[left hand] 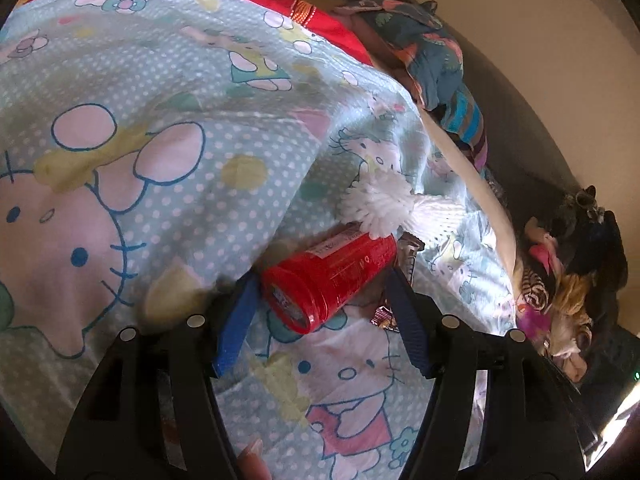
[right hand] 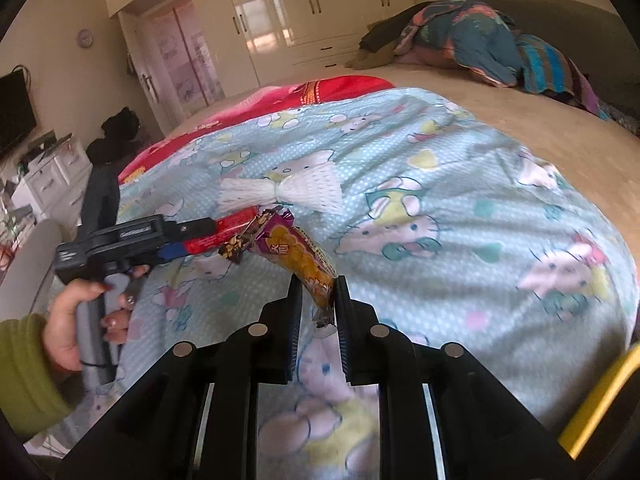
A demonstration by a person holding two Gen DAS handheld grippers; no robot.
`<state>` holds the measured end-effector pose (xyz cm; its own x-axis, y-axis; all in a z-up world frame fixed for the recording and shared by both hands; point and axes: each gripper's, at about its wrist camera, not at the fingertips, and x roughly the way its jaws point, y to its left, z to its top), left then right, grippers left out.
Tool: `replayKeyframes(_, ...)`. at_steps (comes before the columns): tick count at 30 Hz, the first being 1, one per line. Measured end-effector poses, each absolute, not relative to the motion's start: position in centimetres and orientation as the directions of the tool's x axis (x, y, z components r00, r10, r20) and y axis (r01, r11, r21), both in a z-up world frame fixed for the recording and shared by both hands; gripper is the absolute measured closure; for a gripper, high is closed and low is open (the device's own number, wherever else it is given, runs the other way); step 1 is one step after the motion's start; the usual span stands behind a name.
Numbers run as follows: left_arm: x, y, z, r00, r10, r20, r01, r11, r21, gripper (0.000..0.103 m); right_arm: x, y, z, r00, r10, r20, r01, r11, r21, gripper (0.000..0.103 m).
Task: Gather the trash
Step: 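Grasp the red can with the left tool while the right tool grasps the orange candy wrapper, then carry the red can and orange wrapper over the yellow bin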
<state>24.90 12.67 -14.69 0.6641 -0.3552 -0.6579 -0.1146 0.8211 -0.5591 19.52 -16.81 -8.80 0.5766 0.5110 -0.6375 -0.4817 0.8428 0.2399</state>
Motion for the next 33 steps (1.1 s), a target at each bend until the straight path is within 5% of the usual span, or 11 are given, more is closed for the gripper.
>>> replayKeyframes(2,24.9,12.4,-14.6,0.659,-0.338,-0.672,-0.123,0.834,-0.539,0.061,18.8,-17.2,-8.5,0.580,0.510,-0.636,-0.481,0.844,0.238,0.087)
replayKeyframes(13,21.7,11.8,-13.1,0.675,-0.321,-0.664,-0.132,0.833,-0.537,0.076,16.0,-19.6,-6.9,0.606,0.489,-0.627,-0.463,0.858,0.222,0.087)
replayKeyframes(33,13.8,7.5,-2.8,0.792,-0.307,-0.528,0.027,0.882,-0.471,0.077,12.3,-23.5,-3.6,0.670,0.473,-0.572,-0.433,0.875,0.216,0.087)
